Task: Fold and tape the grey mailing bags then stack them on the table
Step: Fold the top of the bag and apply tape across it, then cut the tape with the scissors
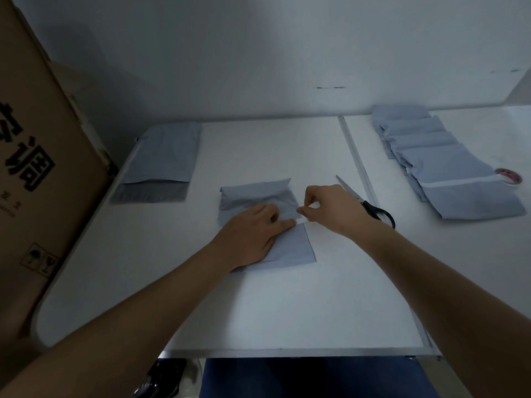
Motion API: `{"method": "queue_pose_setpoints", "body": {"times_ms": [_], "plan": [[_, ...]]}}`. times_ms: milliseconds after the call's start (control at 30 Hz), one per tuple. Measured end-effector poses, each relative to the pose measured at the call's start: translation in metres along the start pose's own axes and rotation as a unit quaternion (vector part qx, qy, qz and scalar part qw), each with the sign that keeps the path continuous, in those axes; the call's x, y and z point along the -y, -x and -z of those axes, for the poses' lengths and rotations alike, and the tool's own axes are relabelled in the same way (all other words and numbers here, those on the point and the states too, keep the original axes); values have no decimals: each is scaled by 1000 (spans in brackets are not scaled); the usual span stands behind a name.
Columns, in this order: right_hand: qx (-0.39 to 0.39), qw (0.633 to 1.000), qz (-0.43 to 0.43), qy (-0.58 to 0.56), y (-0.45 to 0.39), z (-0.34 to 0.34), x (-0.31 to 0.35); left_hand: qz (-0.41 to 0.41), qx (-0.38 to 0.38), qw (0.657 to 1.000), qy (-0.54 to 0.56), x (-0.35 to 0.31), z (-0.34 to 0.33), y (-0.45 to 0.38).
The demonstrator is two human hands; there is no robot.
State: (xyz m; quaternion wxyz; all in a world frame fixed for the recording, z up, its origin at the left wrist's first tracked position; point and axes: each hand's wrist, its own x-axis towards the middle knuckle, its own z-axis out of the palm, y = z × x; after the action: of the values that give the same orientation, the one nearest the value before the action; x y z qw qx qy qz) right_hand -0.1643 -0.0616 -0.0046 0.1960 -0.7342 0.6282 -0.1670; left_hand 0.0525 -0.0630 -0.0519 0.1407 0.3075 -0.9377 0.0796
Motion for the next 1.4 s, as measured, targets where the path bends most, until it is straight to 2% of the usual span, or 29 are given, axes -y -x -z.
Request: {"method": "queue_pose_setpoints", "body": {"times_ms": [133, 300, 400, 500, 567, 667, 733, 967, 1100, 1167, 1233, 1267, 1333, 1367, 1400], "plan": [[-17, 998, -16, -51, 1, -3, -4, -16, 10, 1000, -1, -4, 4, -8], [-47, 998, 10, -36, -1, -7, -6, 1, 28, 999, 19, -13, 6, -15], [-117, 992, 3, -55, -1, -10, -15, 34, 39, 998, 35, -16, 6, -17], [-192, 979, -48, -45, 8, -2, -31, 69, 58, 994, 57, -19, 7, -19], [-177, 979, -93, 47, 17, 6, -44, 85, 63, 993, 57, -20, 6, -20], [-108, 968, -161, 158, 28, 16, -58, 103, 67, 992, 40, -22, 4, -22], [-77, 966, -187, 163, 32, 21, -61, 114, 69, 991, 33, -25, 4, -23], [-42, 965, -191, 175, 44, 24, -58, 127, 72, 989, 35, -30, 5, -27], [-57, 959, -184, 206, 45, 33, -50, 131, 75, 988, 37, -29, 4, -25], [-71, 967, -188, 157, 41, 36, -54, 134, 75, 987, 39, -29, 4, -25], [-94, 977, -192, -28, 37, 38, -57, 136, 73, 987, 41, -29, 3, -25], [-111, 960, -197, -163, 37, 38, -57, 136, 73, 987, 41, -29, 3, -25], [-126, 887, -199, -396, 38, 36, -54, 136, 73, 987, 40, -29, 2, -25], [-122, 858, -193, -460, 39, 32, -52, 137, 74, 987, 38, -28, 1, -25], [-116, 847, -187, -484, 39, 27, -51, 138, 74, 987, 35, -27, 1, -25]]}}
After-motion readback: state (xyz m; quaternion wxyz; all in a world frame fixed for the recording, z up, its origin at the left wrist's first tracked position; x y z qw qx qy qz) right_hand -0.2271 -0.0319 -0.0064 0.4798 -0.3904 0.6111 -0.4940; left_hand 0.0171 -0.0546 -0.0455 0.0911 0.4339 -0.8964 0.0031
